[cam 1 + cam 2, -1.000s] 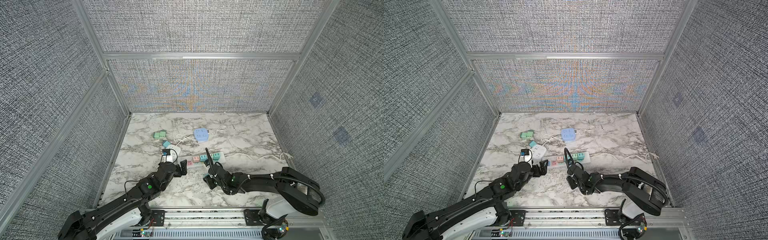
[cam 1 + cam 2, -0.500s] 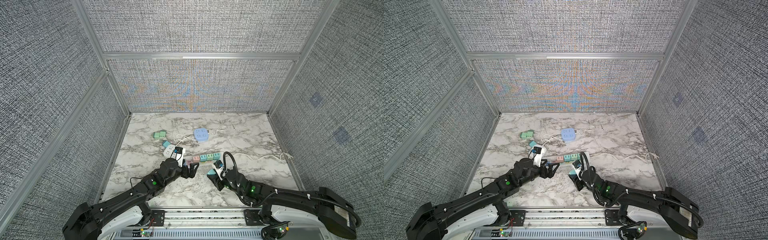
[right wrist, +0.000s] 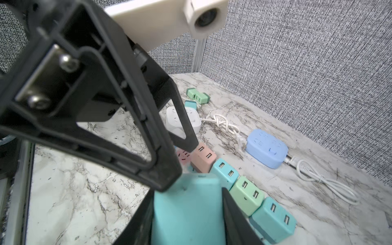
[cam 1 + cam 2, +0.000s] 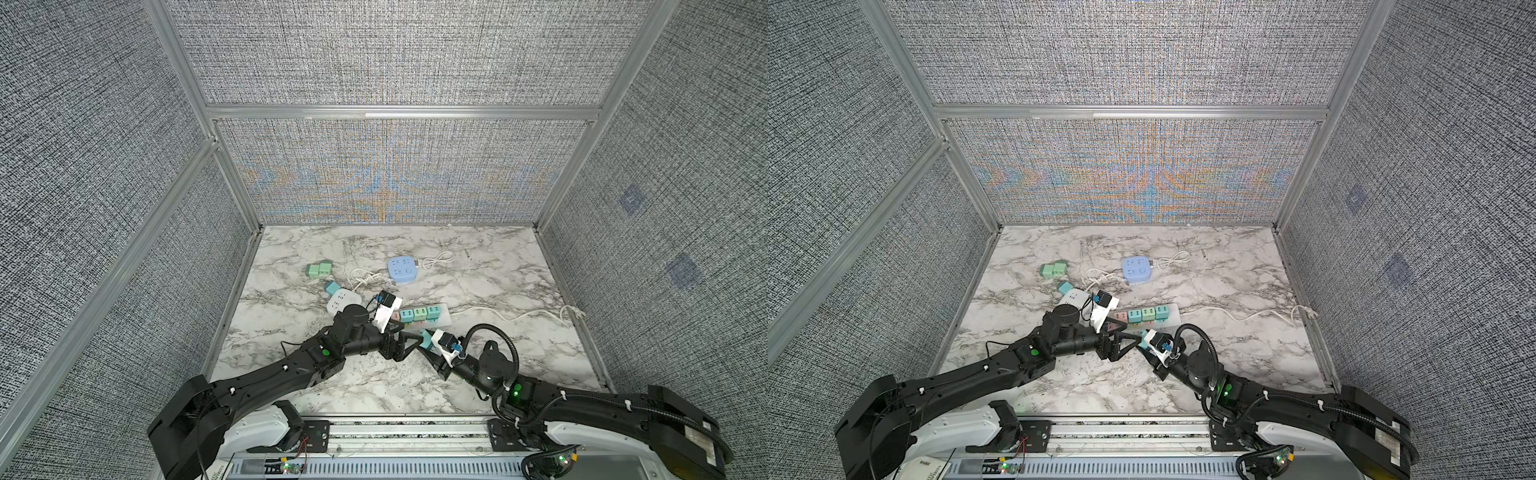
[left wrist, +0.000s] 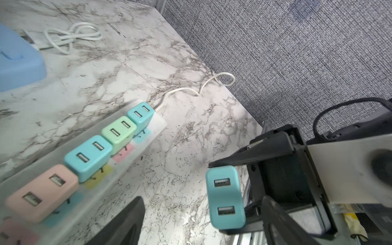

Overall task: Insert plugs into power strip
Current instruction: Insert the plug into the socket.

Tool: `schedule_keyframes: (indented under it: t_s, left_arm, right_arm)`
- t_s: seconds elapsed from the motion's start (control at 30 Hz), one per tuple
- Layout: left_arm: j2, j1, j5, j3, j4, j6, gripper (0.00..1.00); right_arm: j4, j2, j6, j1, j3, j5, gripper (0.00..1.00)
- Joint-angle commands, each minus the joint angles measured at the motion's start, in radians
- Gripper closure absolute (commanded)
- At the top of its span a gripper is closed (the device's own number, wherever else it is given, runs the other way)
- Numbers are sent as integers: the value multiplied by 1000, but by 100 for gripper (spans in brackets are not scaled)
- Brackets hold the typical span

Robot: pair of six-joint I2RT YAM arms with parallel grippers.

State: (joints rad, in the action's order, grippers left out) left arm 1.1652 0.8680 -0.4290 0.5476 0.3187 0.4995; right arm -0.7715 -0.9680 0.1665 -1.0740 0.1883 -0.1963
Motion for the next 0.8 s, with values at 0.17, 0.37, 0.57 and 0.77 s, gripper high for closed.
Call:
schedule_keyframes:
  t_s: [0.17, 0.37, 0.57, 0.77]
  left_arm:
    - [68, -1, -109, 33, 47, -13, 22]
    - [81, -1, -123, 44, 45, -18, 50]
    - [101, -3, -69, 84, -6, -32, 85]
    - [89, -17, 213, 204, -249, -85, 100]
  right_arm:
    - [-179, -49, 57, -2, 4, 20, 84]
    - [-205, -73, 72, -3, 17, 21, 84]
    - [-223, -60, 59, -2, 6, 38, 45]
    - [-229, 35, 41, -3, -50, 34, 9]
